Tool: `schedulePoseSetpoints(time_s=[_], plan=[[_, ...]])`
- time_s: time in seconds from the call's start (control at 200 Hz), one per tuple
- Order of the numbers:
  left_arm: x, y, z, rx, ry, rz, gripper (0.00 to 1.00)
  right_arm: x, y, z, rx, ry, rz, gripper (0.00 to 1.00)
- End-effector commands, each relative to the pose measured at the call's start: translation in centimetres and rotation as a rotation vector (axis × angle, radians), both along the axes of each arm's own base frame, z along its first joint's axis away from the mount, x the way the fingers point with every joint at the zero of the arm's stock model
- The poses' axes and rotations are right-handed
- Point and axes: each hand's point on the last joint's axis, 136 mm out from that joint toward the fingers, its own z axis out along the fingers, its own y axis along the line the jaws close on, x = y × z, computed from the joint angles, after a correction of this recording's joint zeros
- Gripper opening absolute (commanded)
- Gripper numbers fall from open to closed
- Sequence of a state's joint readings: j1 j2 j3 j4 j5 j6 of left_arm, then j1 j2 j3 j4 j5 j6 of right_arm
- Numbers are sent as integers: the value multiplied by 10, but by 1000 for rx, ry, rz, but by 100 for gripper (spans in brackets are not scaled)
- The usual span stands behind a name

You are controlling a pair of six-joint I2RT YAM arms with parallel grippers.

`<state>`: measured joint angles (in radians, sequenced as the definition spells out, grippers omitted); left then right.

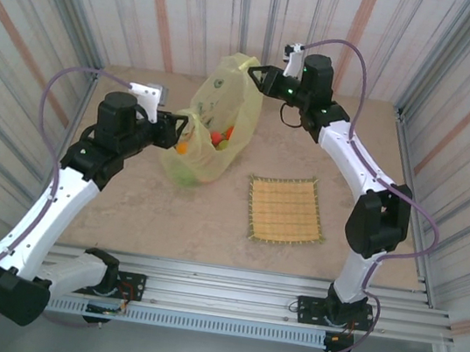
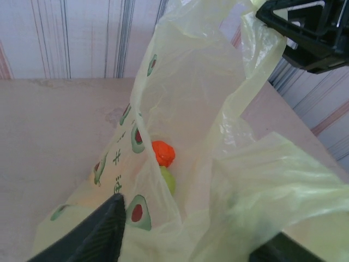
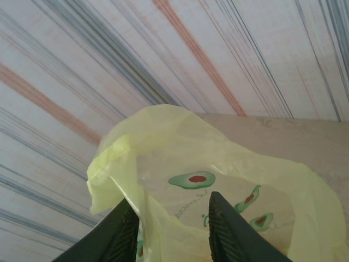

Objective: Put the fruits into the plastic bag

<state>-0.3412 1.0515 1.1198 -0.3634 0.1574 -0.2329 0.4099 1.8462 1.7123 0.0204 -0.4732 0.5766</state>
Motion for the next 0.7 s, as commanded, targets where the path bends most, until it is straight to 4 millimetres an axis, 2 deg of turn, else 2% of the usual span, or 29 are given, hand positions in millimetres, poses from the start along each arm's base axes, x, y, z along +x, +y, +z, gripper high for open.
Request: schedulePoseSetpoints(time_s=[0.0,0.13,0.22,0.416,0.546,0.656,0.691], plan=[[-16,7,18,43,-50,-21,62,-22,-12,41,-15,-77,16,44],[-30,11,22,69,-72,-39,80,-36,-21,54,-51,-120,4,57],[-39,13,23,90,-99,-55,88,-43,-30,61,-77,-142,-21,65],[-48,32,24,76,-142,37,96,-59,-52,69,-161,-188,-79,82],[-41,42,9,-38,-142,142,97,-70,-75,59,-259,-208,-158,91],[-31,54,-9,-93,-137,247,98,-78,-103,36,-355,-196,-247,100],[-27,60,-16,-95,-138,289,98,-80,-113,27,-382,-186,-278,99]])
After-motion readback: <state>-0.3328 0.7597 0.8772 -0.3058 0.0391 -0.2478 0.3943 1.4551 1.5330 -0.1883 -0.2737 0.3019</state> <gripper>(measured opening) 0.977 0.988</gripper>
